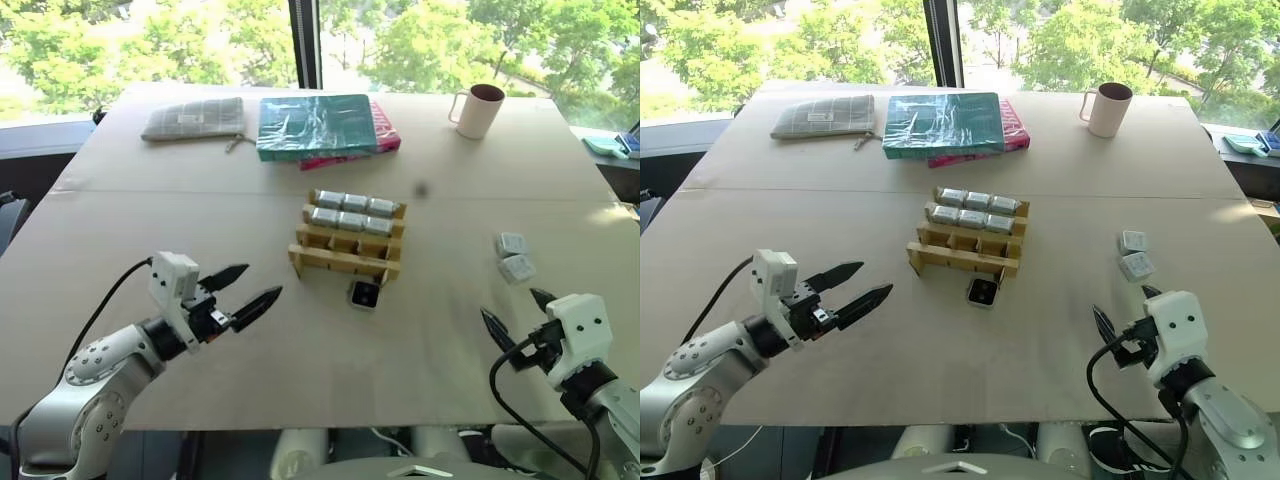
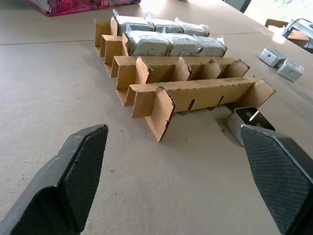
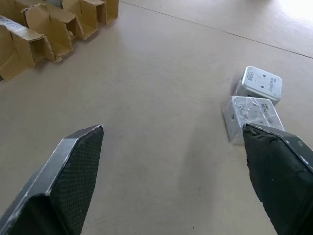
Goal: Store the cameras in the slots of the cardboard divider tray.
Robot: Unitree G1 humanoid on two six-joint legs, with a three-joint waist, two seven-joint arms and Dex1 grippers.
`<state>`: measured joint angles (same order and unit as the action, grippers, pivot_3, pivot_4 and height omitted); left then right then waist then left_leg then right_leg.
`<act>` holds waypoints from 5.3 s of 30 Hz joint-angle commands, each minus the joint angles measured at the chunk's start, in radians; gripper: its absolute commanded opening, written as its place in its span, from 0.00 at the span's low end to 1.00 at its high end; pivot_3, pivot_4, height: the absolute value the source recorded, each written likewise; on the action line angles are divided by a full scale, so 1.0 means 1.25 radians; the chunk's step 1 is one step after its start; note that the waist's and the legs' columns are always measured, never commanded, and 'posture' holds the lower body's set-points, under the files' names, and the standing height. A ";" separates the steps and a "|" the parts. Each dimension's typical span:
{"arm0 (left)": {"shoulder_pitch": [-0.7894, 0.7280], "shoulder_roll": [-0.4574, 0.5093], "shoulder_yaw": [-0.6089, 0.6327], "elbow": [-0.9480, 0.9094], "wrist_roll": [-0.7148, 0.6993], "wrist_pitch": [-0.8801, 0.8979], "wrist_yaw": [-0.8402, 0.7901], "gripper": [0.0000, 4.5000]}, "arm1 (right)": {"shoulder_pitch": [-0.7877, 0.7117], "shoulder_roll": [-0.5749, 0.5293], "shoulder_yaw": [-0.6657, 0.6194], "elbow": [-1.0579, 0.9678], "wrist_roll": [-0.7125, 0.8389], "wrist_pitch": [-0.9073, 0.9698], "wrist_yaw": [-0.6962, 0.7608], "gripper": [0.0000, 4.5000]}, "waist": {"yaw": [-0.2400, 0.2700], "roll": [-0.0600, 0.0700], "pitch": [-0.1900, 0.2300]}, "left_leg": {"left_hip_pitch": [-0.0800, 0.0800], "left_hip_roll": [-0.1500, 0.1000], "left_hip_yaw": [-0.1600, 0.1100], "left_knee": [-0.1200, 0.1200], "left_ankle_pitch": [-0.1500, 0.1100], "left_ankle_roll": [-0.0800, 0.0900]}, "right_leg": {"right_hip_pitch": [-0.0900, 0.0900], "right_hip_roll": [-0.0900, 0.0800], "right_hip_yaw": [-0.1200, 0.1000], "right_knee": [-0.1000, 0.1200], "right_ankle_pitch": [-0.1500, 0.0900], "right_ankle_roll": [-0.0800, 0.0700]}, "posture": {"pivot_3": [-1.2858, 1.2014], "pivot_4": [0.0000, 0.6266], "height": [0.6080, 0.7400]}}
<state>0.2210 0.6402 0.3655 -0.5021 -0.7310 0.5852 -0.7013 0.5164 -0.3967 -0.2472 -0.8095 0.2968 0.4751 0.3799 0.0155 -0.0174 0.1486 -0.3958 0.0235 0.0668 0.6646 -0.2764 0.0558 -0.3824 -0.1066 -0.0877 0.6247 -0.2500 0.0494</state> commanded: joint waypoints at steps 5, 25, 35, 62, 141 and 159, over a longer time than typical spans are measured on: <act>-0.046 0.008 0.011 -0.007 -0.044 -0.004 -0.031 1.00 | -0.049 -0.031 0.002 -0.034 -0.032 0.085 -0.045 1.00 | 0.000 0.000 0.000 | 0.000 0.000 0.000 0.001 0.000 0.000 | 0.000 0.000 0.000 0.000 0.000 0.000 | 0.52 0.24 1.00; 0.034 0.096 0.005 -0.063 -0.041 -0.069 -0.239 1.00 | -0.166 -0.126 0.132 -0.014 0.059 0.087 0.116 1.00 | -0.001 0.000 0.000 | -0.001 0.000 0.000 0.001 0.000 0.001 | 0.000 0.000 0.000 -0.001 0.000 0.000 | 0.52 0.24 1.00; 0.044 0.089 -0.010 -0.014 -0.003 -0.123 -0.276 1.00 | -0.333 -0.190 0.272 0.087 0.045 0.032 0.252 1.00 | -0.001 0.000 0.001 | -0.001 0.000 0.000 0.002 -0.001 0.002 | 0.000 0.000 0.000 -0.001 0.000 0.000 | 0.52 0.24 1.00; 0.117 0.067 0.007 -0.022 0.014 -0.203 -0.282 1.00 | -0.270 -0.100 0.017 0.121 0.029 0.097 0.052 1.00 | 0.001 -0.001 0.000 | -0.001 0.000 0.001 0.002 -0.002 0.003 | 0.000 -0.003 0.000 -0.001 0.000 0.000 | 0.52 0.24 1.00; -0.836 0.168 -0.524 0.655 0.192 -0.220 -0.487 0.18 | -0.570 -0.185 0.101 0.139 0.164 0.008 0.360 0.99 | 0.000 -0.005 0.005 | -0.001 -0.005 0.004 0.004 0.002 0.006 | 0.003 0.006 0.000 -0.001 0.003 0.006 | 0.52 0.24 1.00; -1.127 -0.008 -0.661 1.182 0.487 -0.626 -0.730 0.18 | -0.415 -0.235 0.064 0.022 0.172 0.010 0.285 0.99 | -0.001 -0.007 0.006 | -0.007 -0.003 0.001 0.007 -0.001 0.010 | 0.000 0.004 0.000 0.000 0.003 0.006 | 0.52 0.24 1.00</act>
<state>-1.1634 0.6258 -0.4473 0.9756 -0.1336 -0.1677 -1.6081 -0.0077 -0.6806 -0.1365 -0.7375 0.5142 0.5023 0.7486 0.0147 -0.0261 0.1562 -0.4040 0.0194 0.0679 0.6736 -0.2775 0.0683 -0.3829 -0.1015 -0.0874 0.6254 -0.2465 0.0575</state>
